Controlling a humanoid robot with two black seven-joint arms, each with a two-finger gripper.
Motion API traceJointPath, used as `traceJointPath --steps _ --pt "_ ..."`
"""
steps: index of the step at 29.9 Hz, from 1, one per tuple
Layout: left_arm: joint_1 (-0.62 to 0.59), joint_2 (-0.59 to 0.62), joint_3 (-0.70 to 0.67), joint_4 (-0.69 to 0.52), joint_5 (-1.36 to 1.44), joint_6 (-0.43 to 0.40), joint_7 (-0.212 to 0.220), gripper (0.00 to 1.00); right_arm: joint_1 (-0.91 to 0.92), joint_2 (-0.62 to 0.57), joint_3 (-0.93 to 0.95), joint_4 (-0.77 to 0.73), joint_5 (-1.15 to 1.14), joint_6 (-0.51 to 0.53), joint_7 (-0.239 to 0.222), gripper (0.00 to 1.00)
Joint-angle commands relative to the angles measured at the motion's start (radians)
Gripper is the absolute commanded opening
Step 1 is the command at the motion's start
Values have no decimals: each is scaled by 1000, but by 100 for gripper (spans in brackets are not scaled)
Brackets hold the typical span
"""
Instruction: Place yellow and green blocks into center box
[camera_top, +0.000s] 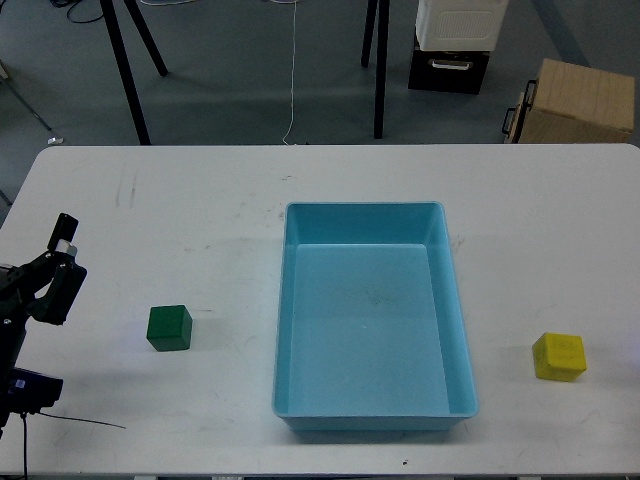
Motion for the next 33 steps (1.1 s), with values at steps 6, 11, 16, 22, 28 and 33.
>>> traceJointPath --steps 6,11,16,22,28,33 --pt "2 9 -6 0 0 0 0 100 20 73 4 -14 1 0 1 100" --pt "-4 4 -8 2 0 -7 -6 100 52 54 29 -57 -4 0 -1 100" --pt "-25 0 -3 6 0 -10 -6 100 156 -165 15 -61 -57 -115 -1 100" --pt "-56 -3 0 15 0 -7 -3 100 360 -435 -149 -54 -290 -379 -4 100" --pt "-86 -8 1 35 -2 -4 0 100 692 -704 -560 -52 -477 -426 -33 100" --pt "-102 -33 7 46 0 -5 3 100 1007 -851 -957 -31 -763 -415 -157 100"
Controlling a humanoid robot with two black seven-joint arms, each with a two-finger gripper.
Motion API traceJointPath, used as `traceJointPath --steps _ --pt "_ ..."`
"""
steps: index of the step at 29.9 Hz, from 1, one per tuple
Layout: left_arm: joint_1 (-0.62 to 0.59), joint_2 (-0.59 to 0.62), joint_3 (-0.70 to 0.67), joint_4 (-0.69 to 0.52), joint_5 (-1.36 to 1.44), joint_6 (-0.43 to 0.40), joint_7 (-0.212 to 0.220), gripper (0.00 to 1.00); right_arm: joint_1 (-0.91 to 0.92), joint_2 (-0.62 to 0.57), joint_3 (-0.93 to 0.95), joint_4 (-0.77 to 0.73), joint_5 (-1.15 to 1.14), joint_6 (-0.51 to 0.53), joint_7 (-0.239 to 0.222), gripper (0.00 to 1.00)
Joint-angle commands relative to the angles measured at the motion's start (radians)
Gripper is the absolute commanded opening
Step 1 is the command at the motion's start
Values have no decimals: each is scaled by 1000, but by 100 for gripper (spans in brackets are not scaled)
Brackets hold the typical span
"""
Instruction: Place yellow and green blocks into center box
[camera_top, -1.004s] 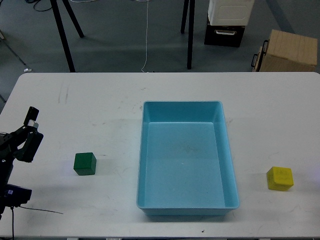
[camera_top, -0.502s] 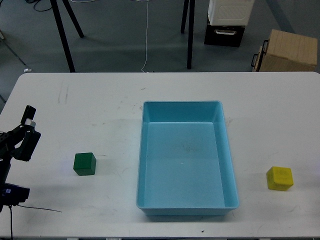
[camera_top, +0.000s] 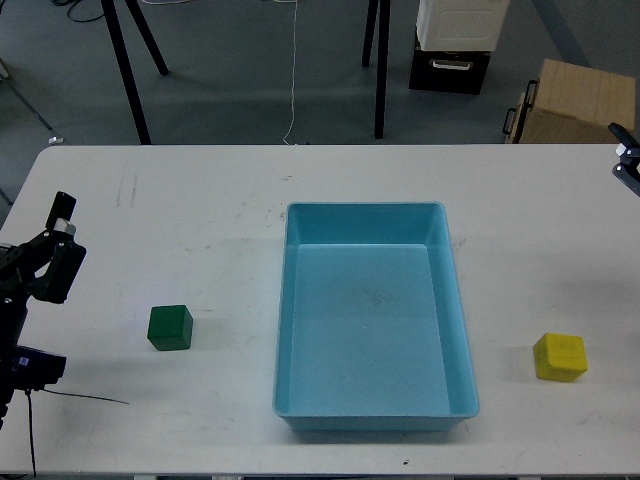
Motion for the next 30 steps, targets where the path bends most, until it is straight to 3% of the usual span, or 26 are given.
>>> traceJointPath --steps 1,7,15,20,27,30 --pt "-8 -11 19 10 1 -5 1 100 235 -93 -300 19 -178 12 -113 100" --pt "-30 -12 70 24 1 -11 1 100 439 -124 -609 15 -333 59 -234 100" --pt "-36 -22 93 31 1 -12 1 100 478 -56 -709 -14 -427 77 -351 100" --pt "-48 -22 94 31 1 -9 1 100 638 -24 -891 -8 -433 155 -441 100" --pt "-51 -23 113 42 1 -9 1 100 1039 105 -1361 8 -482 171 -506 100" --pt "-51 -22 119 54 1 -14 1 100 1163 165 -1511 34 -501 171 -512 100"
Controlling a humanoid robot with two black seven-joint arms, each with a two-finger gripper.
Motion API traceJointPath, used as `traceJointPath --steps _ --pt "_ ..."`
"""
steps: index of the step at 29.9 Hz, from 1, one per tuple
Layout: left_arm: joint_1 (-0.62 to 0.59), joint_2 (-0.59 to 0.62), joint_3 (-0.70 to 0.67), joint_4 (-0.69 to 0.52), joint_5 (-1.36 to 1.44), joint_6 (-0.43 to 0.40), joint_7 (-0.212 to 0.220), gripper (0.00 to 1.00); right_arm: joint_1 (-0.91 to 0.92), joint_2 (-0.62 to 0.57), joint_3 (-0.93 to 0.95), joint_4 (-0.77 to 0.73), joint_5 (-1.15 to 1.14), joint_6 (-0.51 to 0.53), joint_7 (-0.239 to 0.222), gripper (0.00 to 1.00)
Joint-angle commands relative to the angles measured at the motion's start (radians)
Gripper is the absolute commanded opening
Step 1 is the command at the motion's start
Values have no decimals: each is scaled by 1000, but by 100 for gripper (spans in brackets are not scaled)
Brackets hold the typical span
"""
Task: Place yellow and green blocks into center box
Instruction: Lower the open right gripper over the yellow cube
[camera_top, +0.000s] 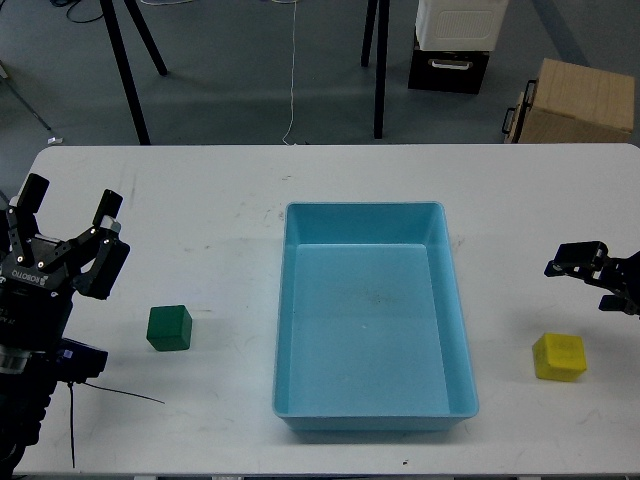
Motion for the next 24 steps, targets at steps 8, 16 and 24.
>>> traceJointPath --steps 8,16,24 --pt "0 1 5 14 0 -5 0 100 131 109 -214 41 -33 0 -53 100" --pt "2 -14 7 16 0 -5 -2 100 88 146 -217 40 -71 0 -54 100" --pt "3 -14 7 16 0 -5 0 100 38 191 -207 26 -73 -15 -54 100"
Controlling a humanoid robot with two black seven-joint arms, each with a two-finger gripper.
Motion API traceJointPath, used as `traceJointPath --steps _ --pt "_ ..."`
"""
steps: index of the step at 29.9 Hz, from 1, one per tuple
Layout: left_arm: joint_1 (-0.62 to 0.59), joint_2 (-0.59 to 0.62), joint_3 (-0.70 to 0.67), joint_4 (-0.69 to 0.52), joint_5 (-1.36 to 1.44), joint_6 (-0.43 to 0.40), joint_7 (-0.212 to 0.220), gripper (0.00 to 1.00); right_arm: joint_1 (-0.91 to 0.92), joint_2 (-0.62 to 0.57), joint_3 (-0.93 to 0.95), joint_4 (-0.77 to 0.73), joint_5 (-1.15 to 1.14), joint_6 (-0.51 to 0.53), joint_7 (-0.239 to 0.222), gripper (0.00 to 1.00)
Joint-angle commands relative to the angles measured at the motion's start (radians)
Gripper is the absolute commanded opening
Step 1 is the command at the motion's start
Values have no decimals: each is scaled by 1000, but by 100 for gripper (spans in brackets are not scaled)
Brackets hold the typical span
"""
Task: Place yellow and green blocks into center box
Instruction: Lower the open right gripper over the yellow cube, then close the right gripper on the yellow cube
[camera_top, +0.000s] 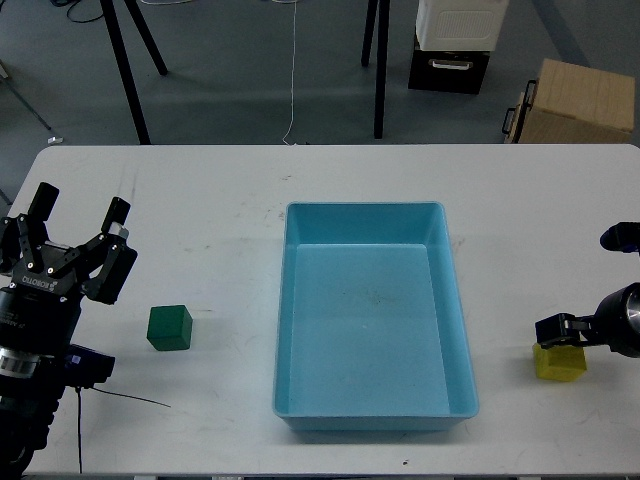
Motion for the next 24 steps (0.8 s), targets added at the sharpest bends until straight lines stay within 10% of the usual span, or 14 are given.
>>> traceJointPath --steps 1,13,21,24 --pt "0 0 0 1 0 0 1 100 -21 17 5 -10 1 -12 0 100" --pt "0 0 0 3 2 0 1 100 -128 61 104 -51 3 -13 0 93" --pt "0 -2 0 5 3 0 1 100 -124 61 104 -51 -5 -13 -1 25" --pt "0 -2 0 5 3 0 1 100 -118 61 104 -50 -4 -13 -1 17"
